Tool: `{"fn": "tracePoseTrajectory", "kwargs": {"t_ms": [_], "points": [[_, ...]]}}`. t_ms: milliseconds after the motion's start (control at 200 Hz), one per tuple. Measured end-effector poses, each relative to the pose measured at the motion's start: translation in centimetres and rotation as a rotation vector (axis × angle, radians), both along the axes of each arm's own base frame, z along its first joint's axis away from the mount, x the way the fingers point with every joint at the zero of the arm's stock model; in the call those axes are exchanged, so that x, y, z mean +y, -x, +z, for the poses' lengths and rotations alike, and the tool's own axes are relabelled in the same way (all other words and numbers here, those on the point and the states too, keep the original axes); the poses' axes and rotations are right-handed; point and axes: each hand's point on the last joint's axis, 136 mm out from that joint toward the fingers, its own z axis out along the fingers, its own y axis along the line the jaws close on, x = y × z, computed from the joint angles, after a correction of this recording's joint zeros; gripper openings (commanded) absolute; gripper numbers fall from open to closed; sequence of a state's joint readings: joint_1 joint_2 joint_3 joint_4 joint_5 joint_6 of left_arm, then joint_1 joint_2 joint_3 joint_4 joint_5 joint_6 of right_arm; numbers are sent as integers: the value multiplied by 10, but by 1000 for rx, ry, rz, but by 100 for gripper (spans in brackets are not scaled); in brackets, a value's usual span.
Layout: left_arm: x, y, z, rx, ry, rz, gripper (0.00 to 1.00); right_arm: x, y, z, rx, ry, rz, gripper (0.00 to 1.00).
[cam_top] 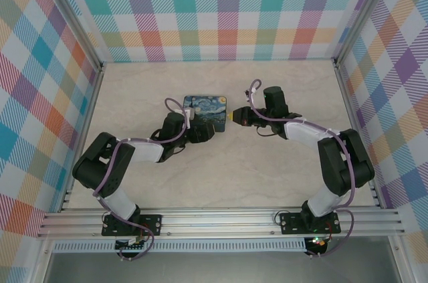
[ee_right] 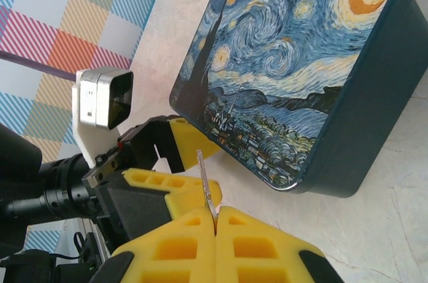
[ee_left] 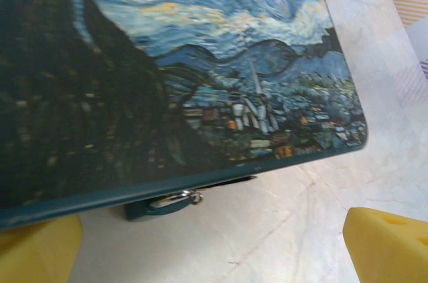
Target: Unlock the padlock with the key
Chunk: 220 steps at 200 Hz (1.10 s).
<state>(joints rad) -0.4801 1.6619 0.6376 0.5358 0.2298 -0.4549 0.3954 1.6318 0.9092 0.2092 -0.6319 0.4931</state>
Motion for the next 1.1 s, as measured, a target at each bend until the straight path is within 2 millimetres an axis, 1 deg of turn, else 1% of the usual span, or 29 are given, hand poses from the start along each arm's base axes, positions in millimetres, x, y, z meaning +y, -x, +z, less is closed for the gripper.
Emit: {"fn": "tracePoseTrajectory", "kwargs": {"t_ms": [260,435,595,725,825,950,1025,1100], "points": [[10,-7,-1,-38,-48,-16,96,2,-1,1,-10,-4,3,4],[18,-22,2,-46,-36,-11,94,2,-1,0,-9,-4,4,4],[10,-34,3,-47,-18,-46,90,4,-1,-1,-1,-5,5,4],[6,-33,3,-46,-5,-71,89,8,-3,2,-10,-9,11,4],[4,-33,6,-60,8,-80,88,12,-10,8,-23,-18,15,4],[3,-30,6,-68,30,-93,85,21,-28,16,-36,-40,17,4],[2,-29,5,-67,39,-101,85,27,-38,14,-26,-56,16,4],[2,-29,2,-67,45,-102,85,33,-47,7,0,-71,13,4]]}}
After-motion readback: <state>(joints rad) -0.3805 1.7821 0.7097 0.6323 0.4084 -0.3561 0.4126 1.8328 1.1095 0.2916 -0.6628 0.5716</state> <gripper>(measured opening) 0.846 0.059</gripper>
